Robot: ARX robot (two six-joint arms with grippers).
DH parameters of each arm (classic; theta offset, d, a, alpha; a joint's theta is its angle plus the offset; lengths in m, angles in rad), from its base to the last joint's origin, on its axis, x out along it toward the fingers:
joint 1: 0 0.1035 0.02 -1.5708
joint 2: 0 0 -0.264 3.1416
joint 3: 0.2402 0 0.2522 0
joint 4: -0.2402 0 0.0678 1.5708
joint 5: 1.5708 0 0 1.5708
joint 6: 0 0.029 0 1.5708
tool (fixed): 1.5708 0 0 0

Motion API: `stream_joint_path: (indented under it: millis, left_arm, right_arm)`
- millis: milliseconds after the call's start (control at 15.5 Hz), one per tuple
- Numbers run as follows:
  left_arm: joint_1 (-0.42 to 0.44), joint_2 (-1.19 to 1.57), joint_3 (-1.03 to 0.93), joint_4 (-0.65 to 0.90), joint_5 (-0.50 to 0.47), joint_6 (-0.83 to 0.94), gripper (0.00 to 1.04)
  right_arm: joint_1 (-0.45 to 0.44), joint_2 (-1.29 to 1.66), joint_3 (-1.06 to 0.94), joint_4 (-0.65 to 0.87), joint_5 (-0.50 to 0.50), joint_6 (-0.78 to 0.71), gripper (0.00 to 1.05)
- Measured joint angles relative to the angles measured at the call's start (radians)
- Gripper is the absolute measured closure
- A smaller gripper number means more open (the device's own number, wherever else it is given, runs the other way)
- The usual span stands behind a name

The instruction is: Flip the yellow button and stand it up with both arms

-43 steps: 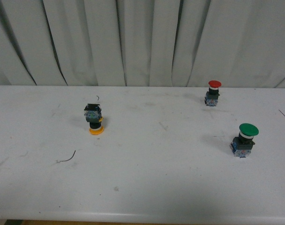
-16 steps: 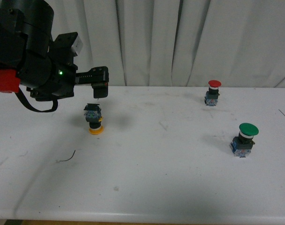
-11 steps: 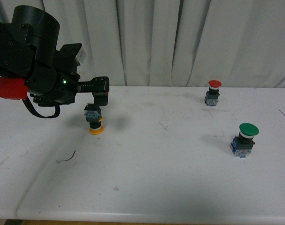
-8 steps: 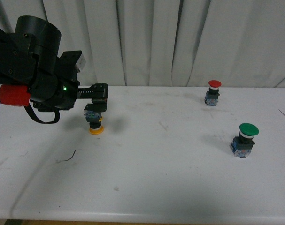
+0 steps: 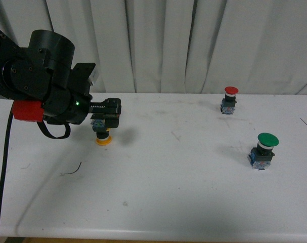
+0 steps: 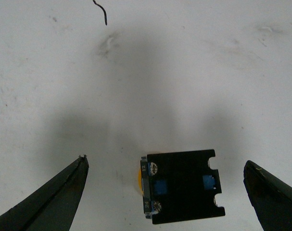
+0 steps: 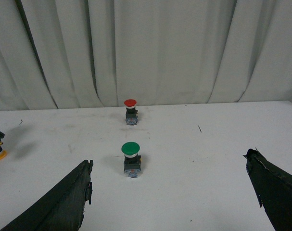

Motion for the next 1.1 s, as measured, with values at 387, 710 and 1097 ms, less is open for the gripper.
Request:
stream_joint_path:
  millis: [387,710,1097]
  left_arm:
    - [-0.012,0.02,0.013,-0.003,-0.009,0.002,0.41]
    - [-0.014,0.004,-0.005,0.0,-0.005,0.008,0.68]
    - [-0.14,-0.673,-0.58,0.193,0.017,-0.024,0.69]
  right_arm:
    - [0.0,0.0,0.0,0.0,0.0,0.0,0.06]
    - [0.0,0.0,0.0,0.0,0.0,0.0,0.06]
    - [0.0,0.0,0.0,0.0,0.0,0.0,0.06]
